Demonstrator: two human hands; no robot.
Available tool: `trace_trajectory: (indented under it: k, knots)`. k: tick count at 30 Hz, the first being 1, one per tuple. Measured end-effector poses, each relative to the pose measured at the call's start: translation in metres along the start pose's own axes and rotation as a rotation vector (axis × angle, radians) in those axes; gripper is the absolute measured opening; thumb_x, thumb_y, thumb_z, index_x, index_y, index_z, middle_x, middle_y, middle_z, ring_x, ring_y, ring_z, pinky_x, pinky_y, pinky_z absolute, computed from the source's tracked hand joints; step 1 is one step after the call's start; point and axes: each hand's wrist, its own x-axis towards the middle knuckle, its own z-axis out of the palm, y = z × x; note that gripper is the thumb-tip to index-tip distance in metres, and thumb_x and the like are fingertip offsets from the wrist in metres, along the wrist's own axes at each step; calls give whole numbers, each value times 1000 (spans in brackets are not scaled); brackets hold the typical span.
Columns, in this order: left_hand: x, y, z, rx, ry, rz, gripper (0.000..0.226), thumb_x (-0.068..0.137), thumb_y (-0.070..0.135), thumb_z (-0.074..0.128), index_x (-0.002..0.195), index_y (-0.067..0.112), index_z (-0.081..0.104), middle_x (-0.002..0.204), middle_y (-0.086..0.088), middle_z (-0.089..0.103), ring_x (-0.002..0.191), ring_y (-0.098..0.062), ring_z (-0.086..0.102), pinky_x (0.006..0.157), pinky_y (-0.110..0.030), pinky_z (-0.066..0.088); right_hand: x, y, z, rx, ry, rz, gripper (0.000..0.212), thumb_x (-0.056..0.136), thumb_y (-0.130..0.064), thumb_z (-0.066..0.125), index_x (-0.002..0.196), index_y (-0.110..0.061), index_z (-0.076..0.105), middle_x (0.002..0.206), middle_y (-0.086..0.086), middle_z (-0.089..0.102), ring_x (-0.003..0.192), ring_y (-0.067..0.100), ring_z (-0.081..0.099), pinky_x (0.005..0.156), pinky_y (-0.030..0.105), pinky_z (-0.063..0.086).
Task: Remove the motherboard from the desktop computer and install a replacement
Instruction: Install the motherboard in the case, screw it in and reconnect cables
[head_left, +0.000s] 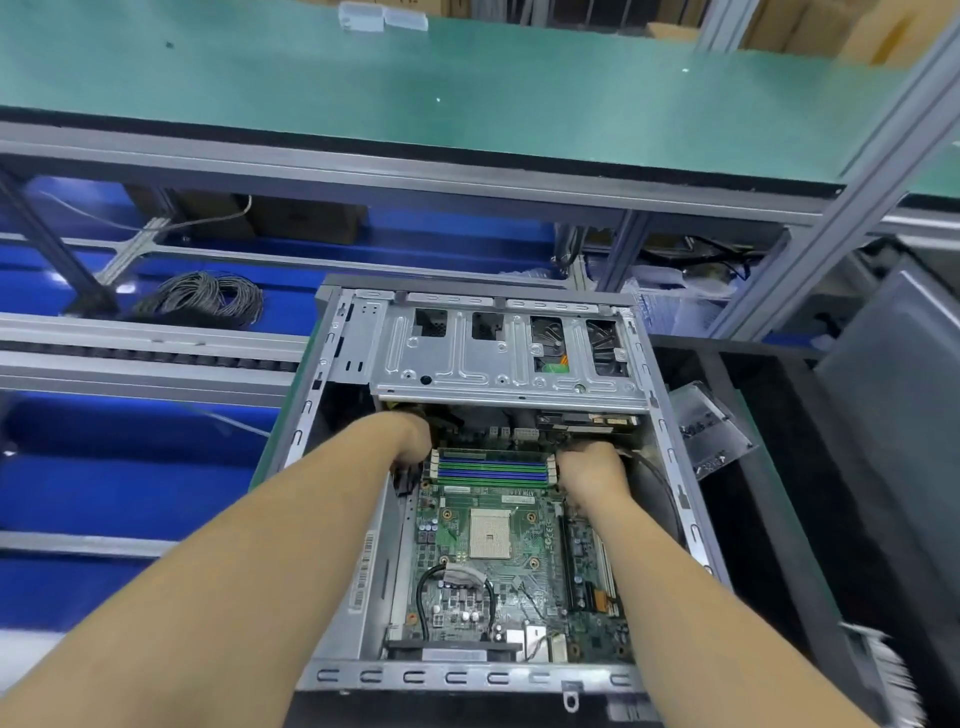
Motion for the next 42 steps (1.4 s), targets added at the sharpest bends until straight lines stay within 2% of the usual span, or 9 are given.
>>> trace_trajectory:
  k: [3,7,11,15,20,27,31,36,42]
  knots:
    - [1,0,-1,39,-52,29,28,101,-3,39,122,-7,58,78,-10,52,52,-14,41,33,-15,34,2,0,1,-13,12,-28,21,93,-19,61,100,0,67,72,11,65,62,24,54,58,28,42]
    - [3,-3,-3,-74,-109,22,30,109,20,36,108,5,61,67,-5,48,50,-13,41,41,-18,37,6,2,3,10,16,-12,19,91,-20,62,96,-1,64,65,9,59,58,22,50,54,27,39]
    - [9,-2,0,-173,-91,-3,38,106,8,35,140,-1,50,69,-5,47,50,-14,38,40,-19,36,9,1,4,8,5,17,14,92,-17,61,83,-8,61,71,10,61,62,25,53,55,28,41]
    - [11,-3,0,-202,-107,-6,36,107,13,33,134,-3,52,69,-5,46,52,-14,38,47,-22,35,9,-3,4,0,-4,47,17,90,-11,53,73,-11,51,72,12,55,66,25,49,59,31,39]
    - [11,-2,-1,-179,-94,16,34,102,3,33,127,0,55,69,-3,43,52,-13,35,41,-19,32,6,-5,3,-23,11,21,21,86,-6,48,66,-11,45,65,10,45,63,24,43,59,32,35]
    - [14,1,0,-176,-62,2,22,101,0,33,106,5,53,76,-3,42,59,-13,35,46,-19,32,6,-2,2,-53,29,-5,19,90,-9,55,75,-6,66,73,17,68,61,32,63,58,38,55]
    - [13,2,-2,-134,-79,14,30,102,4,35,121,4,58,76,-3,46,57,-13,37,46,-20,33,8,-1,3,-42,20,63,25,95,-10,53,72,-3,62,55,13,61,34,20,51,37,20,39]
    - [15,5,-3,-108,-95,8,21,98,-2,30,99,4,50,73,-6,42,54,-15,31,45,-22,29,7,-3,5,-46,18,80,28,94,-10,52,69,-2,61,51,12,59,36,20,49,37,20,36]
    - [21,8,-2,-198,-203,-18,36,102,1,25,127,-4,50,71,-11,42,52,-17,32,49,-25,28,4,-4,4,-88,0,71,26,95,-13,48,78,-3,64,50,11,60,27,17,46,38,19,34]
